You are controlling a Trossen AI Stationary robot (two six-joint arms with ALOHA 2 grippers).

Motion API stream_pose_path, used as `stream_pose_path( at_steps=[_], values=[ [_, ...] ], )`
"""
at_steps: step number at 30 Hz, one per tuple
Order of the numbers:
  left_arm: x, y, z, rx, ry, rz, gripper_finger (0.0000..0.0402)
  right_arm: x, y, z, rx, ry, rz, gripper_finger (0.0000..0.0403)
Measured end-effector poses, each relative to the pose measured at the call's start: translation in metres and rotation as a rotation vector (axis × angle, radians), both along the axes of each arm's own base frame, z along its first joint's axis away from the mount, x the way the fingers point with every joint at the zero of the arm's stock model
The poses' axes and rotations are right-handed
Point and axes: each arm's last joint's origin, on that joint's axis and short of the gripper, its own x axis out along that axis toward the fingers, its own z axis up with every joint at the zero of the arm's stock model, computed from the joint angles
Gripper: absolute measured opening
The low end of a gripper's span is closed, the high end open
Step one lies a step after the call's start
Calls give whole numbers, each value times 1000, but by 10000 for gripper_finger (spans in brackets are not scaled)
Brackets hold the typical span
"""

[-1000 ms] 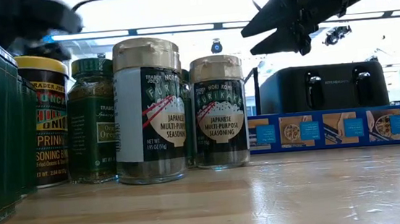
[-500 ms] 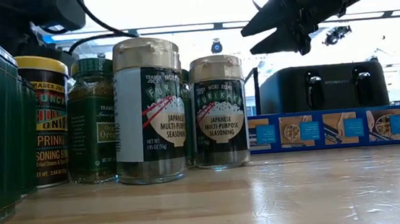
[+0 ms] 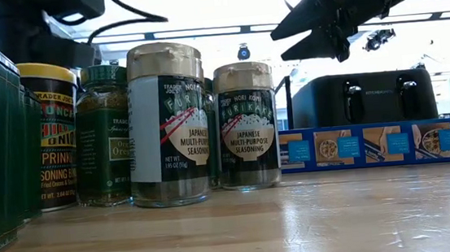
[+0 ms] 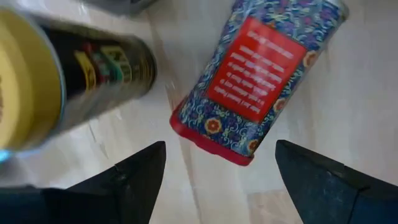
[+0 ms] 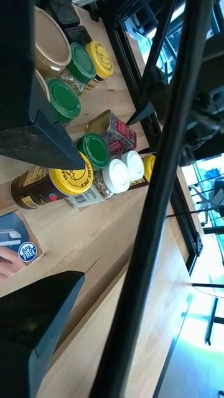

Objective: Shelf spices
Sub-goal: Put the red seasoning can on the shelf aligned with the other red seasoning cans

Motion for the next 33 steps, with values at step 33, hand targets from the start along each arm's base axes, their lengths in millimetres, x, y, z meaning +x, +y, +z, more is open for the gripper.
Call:
stream_pose_path(
  at_steps=[33],
  values=[
    [21,-9,-14,-5,27,-9,206,-1,0,-1,6,11,-3,275]
  ],
)
